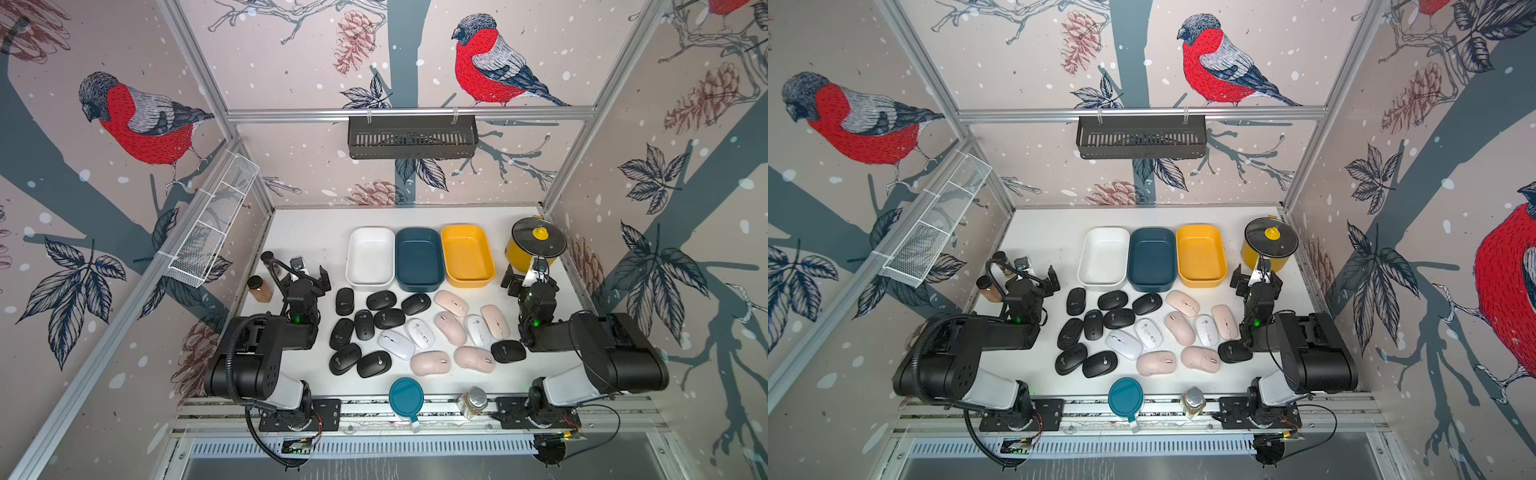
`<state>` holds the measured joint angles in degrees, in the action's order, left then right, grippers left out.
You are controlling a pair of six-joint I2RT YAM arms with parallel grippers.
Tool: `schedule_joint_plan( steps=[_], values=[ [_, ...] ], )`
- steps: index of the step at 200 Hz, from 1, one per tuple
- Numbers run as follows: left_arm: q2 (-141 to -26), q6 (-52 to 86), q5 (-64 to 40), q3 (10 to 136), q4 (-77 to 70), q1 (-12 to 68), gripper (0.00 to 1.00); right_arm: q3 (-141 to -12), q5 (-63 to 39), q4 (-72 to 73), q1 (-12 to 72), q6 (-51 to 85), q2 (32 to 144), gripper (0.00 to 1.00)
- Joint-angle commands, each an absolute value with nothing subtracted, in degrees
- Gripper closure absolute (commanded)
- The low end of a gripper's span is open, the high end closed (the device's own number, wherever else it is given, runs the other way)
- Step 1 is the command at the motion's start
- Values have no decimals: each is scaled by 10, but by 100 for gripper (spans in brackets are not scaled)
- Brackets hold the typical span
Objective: Place the mice by color into the storage box
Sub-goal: Pick up the mouse from the center of the board.
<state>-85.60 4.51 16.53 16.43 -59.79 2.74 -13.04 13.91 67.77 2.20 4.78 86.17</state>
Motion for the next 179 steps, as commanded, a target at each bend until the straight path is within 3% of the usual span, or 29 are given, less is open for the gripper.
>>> schedule_joint_plan(
  steps=[1,179],
  values=[
    [-854,48,167,164,-624,29,2,-133,142,693,22,51,861,1],
    [-855,48,165,165,-625,28,2,-134,131,689,18,54,861,1]
  ],
)
